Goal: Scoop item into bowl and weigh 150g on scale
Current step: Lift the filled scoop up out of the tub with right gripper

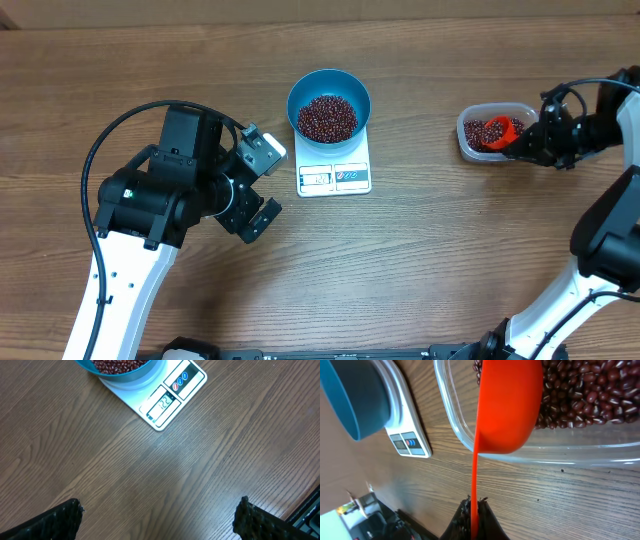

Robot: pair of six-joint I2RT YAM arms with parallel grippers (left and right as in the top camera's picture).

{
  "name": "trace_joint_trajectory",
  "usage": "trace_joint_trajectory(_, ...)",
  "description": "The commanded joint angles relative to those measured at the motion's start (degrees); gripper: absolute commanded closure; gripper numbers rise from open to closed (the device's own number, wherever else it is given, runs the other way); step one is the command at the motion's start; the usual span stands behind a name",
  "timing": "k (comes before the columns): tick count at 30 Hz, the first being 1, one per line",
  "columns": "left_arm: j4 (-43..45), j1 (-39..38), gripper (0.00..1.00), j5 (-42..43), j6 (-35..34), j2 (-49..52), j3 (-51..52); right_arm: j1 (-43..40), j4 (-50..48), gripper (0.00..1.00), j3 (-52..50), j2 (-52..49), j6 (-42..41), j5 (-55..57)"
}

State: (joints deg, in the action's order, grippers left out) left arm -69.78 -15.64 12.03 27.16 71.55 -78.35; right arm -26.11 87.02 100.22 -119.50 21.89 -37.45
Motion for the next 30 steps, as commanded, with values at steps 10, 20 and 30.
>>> trace_joint_trajectory(10, 0.2, 0.2, 0.00, 1.1, -0.6, 0.4, 0.0, -4.0, 4.9, 0.96, 1.4, -0.2, 5.7, -9.9)
trace_joint_trajectory(20, 0.2, 0.2, 0.00, 1.1, -0.6, 0.4, 0.0, -4.5, 7.5, 0.96, 1.4, -0.2, 8.7, -24.0)
trace_joint_trajectory(30, 0.2, 0.2, 0.00, 1.1, -0.6, 0.4, 0.0, -0.4, 7.9, 0.96, 1.4, -0.2, 8.7, -29.6)
